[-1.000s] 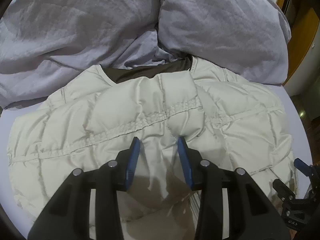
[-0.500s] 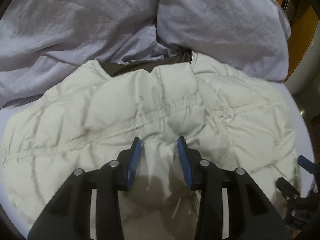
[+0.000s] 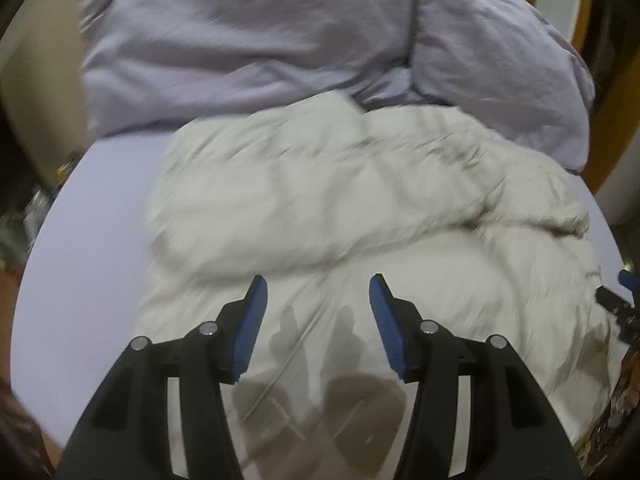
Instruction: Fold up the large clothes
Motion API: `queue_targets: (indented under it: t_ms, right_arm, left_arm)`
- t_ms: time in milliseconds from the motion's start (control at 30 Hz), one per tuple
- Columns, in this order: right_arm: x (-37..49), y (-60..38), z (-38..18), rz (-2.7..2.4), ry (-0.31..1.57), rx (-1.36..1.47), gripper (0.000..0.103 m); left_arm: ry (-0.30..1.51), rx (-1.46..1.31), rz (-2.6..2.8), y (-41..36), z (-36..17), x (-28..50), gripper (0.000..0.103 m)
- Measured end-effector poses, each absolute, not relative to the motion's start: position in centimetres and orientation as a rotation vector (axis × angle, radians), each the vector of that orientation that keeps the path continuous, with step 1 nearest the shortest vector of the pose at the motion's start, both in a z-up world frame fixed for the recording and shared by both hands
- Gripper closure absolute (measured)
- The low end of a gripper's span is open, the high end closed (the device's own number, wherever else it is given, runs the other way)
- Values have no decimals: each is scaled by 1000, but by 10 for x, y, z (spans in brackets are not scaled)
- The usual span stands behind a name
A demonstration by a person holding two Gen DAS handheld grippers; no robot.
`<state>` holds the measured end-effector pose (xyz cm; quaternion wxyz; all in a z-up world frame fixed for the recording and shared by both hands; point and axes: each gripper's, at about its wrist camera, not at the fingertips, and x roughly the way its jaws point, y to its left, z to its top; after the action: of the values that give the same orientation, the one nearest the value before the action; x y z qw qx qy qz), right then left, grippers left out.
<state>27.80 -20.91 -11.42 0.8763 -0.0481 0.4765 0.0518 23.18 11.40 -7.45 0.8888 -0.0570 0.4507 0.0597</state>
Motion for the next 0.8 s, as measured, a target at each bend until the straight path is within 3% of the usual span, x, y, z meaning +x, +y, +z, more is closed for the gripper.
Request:
queue_targets:
  t_ms: [433,633,800]
  right_arm:
    - [210,-285,-140,90,1083,6,13]
    - [204,-314,-160,97,1151,115,14]
    - [204,-322,-174,140,1179,204,21]
  left_arm:
    - [968,-235,303,170,-101,81,49]
    - [980,-290,331,181,-116,55,44]
    - [983,-362,324,187,-126,51,43]
